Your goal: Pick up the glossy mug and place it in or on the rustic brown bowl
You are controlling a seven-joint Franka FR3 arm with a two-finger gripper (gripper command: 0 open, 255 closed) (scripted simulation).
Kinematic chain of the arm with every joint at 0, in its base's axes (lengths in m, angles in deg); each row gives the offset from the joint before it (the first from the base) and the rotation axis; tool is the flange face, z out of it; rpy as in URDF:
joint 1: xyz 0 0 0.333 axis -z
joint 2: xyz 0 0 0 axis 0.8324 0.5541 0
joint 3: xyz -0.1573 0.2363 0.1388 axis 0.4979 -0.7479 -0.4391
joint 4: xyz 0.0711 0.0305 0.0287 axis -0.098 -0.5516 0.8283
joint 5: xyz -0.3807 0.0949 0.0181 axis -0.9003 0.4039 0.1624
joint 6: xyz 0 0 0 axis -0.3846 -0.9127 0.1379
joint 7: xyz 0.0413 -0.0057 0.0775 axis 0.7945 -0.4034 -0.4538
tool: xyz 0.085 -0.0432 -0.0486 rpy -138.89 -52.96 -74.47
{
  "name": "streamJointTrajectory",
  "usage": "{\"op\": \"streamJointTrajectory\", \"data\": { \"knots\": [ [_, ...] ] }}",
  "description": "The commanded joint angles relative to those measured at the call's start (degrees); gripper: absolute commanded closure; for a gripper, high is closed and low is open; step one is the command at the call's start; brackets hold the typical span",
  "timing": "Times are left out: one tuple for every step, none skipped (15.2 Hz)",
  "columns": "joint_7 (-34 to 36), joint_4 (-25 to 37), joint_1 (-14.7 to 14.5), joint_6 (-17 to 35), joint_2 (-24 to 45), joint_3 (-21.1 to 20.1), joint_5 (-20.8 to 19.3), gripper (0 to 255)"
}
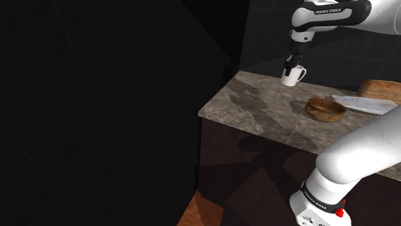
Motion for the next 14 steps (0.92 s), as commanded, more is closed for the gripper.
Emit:
{"op": "streamJointTrajectory", "data": {
  "knots": [
    [-2.2,-1.8,1.2,-0.1,-2.3,1.4,-1.2,255],
    [-3.3,-2.2,1.7,-0.3,-3.1,2.1,-1.6,255],
    [-4.5,-2.5,2.2,-0.5,-3.8,2.9,-2.1,255],
    [-5.6,-2.7,2.8,-0.8,-4.4,3.6,-2.6,255],
    [-6.8,-2.9,3.3,-1.0,-5.0,4.4,-3.0,255],
    [-8.0,-3.0,3.8,-1.2,-5.6,5.3,-3.5,255],
    [-9.2,-3.0,4.3,-1.4,-6.1,6.1,-3.9,255],
    [-10.4,-3.0,4.8,-1.6,-6.5,7.0,-4.4,255],
    [-11.7,-2.9,5.2,-1.9,-6.9,7.9,-4.8,255],
    [-13.0,-2.8,5.7,-2.1,-7.2,8.8,-5.2,255],
    [-14.2,-2.6,6.1,-2.3,-7.5,9.7,-5.6,255],
    [-15.6,-2.3,6.5,-2.5,-7.7,10.7,-6.0,255],
    [-16.9,-2.0,6.8,-2.7,-7.9,11.7,-6.4,255],
    [-18.2,-1.6,7.2,-2.9,-7.9,12.7,-6.7,255]
  ]
}}
